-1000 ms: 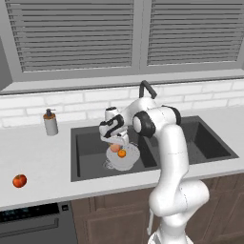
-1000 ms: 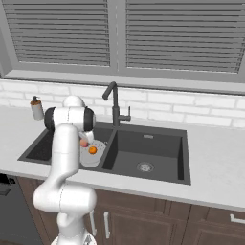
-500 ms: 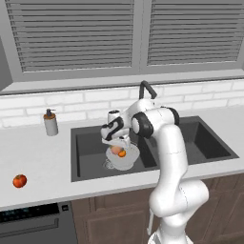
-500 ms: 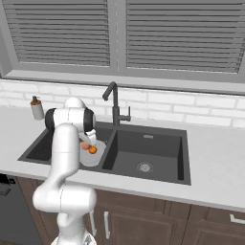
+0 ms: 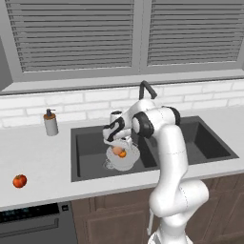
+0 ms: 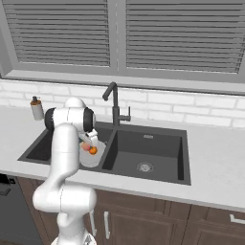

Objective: Put the colander in the sink, put the tangerine, apple, peach in the colander, and turn on the sink faucet and pour water over the colander.

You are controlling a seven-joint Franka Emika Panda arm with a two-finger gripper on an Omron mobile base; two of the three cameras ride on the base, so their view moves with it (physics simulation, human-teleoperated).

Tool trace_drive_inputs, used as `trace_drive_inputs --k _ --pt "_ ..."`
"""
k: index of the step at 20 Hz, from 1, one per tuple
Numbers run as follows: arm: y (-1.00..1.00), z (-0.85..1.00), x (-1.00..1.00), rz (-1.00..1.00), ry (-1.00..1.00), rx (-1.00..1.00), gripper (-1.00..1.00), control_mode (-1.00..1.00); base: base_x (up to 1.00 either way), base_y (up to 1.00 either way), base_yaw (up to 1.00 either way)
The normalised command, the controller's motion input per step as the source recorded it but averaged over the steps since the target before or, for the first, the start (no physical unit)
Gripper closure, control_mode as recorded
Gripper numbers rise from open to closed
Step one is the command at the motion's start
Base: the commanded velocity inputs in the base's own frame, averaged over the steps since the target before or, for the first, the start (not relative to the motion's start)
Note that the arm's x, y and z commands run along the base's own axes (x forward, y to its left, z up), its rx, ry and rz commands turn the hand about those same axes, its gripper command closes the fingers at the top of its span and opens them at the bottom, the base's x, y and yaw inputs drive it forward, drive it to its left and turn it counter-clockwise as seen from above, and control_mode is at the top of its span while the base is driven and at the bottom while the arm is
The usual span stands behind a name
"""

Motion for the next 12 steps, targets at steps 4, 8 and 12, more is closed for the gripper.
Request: trace_drive_inputs --k 4,8,12 --pt "-0.48 -0.09 -0.43 0.0 -0.08 0.0 -1.0 -1.0 0.0 0.0 0.0" --pt "-0.37 0.32 -0.54 0.0 -0.15 0.01 -1.0 -1.0 0.0 0.0 0.0" --pt "-0.01 0.72 -0.54 0.0 -0.14 0.03 -1.0 -1.0 0.0 0.0 0.0"
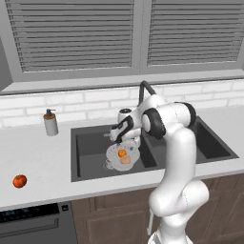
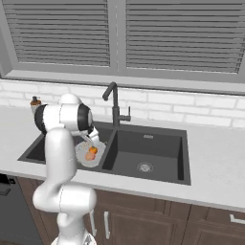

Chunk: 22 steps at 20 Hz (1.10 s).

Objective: Put the colander in the sink, put the tangerine, apple, peach in the colander, and turn on the sink faucet and pour water over the colander.

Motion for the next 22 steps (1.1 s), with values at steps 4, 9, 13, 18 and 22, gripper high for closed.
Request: trace_drive_inputs --k 4,9,13,18,22 --pt "0.31 0.9 -0.39 0.0 -0.09 0.02 -1.0 -1.0 0.0 0.0 0.0" --pt "0.57 1.0 -0.4 0.02 -0.02 0.07 -1.0 -1.0 0.0 0.0 0.0" --pt "0.68 1.0 -0.52 0.13 0.0 0.09 -1.0 -1.0 0.0 0.0 0.0" --pt "0.76 1.0 -0.64 0.23 0.03 0.06 -1.0 -1.0 0.0 0.0 0.0" --pt "0.8 0.98 -0.75 0.29 0.08 0.02 -1.0 -1.0 0.0 0.0 0.0"
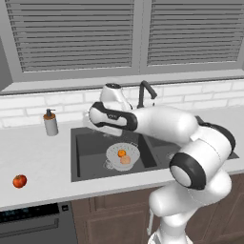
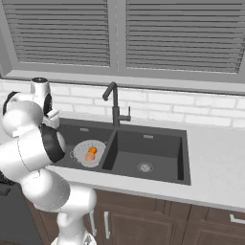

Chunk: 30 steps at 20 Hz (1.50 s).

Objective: Put the colander in the sink, put the tangerine, apple, peach in the colander, and turn on the sink faucet and pour water over the colander.

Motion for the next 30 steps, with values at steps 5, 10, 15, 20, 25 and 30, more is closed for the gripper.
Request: trace_drive_inputs --k 5,10,15,20,25,30 --pt "0.98 0.53 -0.85 0.34 0.03 0.0 -1.0 -1.0 0.0 0.0 0.0" --pt "1.0 0.04 -0.93 0.34 0.02 0.0 -1.0 -1.0 0.0 0.0 0.0" --pt "0.92 0.0 -0.7 0.32 0.0 0.0 -1.0 -1.0 0.0 0.0 0.0" --pt "0.72 -0.06 -0.23 0.27 0.0 -0.02 -1.0 -1.0 0.0 0.0 0.0" --pt "0.47 -0.24 0.03 0.18 -0.12 -0.09 -1.0 -1.0 0.0 0.0 0.0" --pt "0.39 -0.38 0.03 0.13 -0.2 -0.14 -1.0 -1.0 0.0 0.0 0.0"
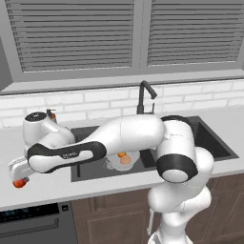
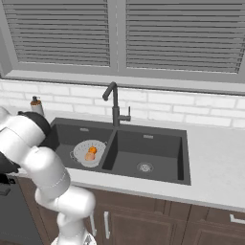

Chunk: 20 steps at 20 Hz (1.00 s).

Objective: Put the colander in the sink, put the tangerine, apple, peach in the colander, and turn on the sink faucet and pour water over the colander.

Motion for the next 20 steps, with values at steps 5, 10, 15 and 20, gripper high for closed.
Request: trace_drive_inputs --k 5,10,15,20 --pt "0.24 -0.38 0.07 0.1 -0.14 -0.07 -1.0 -1.0 0.0 0.0 0.0" --pt "0.21 -0.19 0.34 0.05 -0.02 0.0 -1.0 -1.0 0.0 0.0 0.0" --pt "0.3 -0.17 0.32 0.03 0.0 0.0 -1.0 -1.0 0.0 0.0 0.0" --pt "0.28 -0.22 0.02 0.04 0.0 0.0 -1.0 -1.0 0.0 0.0 0.0"
